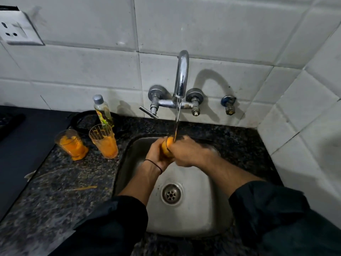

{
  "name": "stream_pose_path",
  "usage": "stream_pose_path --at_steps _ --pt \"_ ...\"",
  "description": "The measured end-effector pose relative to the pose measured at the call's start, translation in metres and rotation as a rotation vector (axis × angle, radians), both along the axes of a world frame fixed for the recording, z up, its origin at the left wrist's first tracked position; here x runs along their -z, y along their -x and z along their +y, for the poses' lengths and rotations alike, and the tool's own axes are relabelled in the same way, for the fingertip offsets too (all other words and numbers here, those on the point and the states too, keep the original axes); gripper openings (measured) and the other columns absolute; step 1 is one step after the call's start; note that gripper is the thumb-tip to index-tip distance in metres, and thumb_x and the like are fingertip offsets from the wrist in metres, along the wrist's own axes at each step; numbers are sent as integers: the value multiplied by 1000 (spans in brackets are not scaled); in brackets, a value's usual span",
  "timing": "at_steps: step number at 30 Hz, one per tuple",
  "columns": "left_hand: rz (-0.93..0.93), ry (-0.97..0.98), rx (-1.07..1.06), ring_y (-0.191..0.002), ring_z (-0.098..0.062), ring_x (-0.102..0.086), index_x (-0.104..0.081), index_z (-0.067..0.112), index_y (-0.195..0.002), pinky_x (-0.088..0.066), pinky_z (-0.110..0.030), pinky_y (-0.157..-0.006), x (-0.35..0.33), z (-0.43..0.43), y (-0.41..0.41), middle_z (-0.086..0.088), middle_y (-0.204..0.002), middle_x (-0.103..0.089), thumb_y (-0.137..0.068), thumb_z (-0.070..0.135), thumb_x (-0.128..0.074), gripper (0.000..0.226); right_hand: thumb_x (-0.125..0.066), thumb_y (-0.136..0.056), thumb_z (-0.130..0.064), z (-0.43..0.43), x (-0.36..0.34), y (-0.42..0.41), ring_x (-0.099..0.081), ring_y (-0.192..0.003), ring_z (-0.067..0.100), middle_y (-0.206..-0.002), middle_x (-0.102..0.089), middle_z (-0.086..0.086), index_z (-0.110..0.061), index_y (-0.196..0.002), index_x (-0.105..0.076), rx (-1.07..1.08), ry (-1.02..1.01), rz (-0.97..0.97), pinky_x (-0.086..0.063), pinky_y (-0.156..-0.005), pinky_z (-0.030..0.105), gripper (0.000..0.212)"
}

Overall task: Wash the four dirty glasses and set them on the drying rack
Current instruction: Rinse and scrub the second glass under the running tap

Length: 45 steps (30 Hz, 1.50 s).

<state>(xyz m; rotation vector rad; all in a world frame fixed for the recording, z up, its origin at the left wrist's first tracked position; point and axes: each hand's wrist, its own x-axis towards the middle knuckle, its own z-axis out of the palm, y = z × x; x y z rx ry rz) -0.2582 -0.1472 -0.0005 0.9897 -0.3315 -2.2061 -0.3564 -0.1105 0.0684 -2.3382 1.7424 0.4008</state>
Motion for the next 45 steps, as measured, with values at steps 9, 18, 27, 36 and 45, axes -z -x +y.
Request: stream_pose_path --at_steps 9,18,27,36,45 --pt "-40 -122 103 -95 -29 -64 -69 9 -112 -61 -41 -63 17 -9 -7 -17 -106 -71 -94 54 -51 51 -57 -93 -12 8 15 8 -43 -137 28 -140 -52 11 -12 -129 -57 -127 147 57 -13 -121 54 36" --pt "21 -172 83 -104 -34 -60 -67 9 -113 -49 -47 -95 19 -9 -9 -18 -121 -63 -91 39 -60 38 -63 -90 -9 -2 24 5 -38 -136 39 -134 -54 15 -14 -124 -61 123 113 -50 -30 -117 46 34" --pt "46 -92 93 -100 -30 -65 -65 8 -120 -55 -43 -81 24 -4 -5 -17 -115 -66 -88 34 -64 42 -66 -89 -17 -5 42 12 -56 -119 31 -118 -64 10 -13 -119 -64 403 -46 -300 -45 -90 34 30" --pt "44 -117 34 -104 -30 -63 -65 9 -116 -50 -43 -90 32 -6 -9 -16 -112 -68 -94 39 -51 40 -62 -87 -6 4 39 1 -51 -126 29 -124 -60 9 -16 -115 -59 134 156 -191 -16 -118 52 30" --pt "-77 -112 108 -90 -27 -62 -68 14 -103 -50 -41 -79 26 -12 -15 -14 -95 -69 -93 46 -52 38 -53 -95 -15 4 60 2 -46 -128 27 -130 -60 5 -18 -124 -62 176 216 -254 -21 -112 44 31"
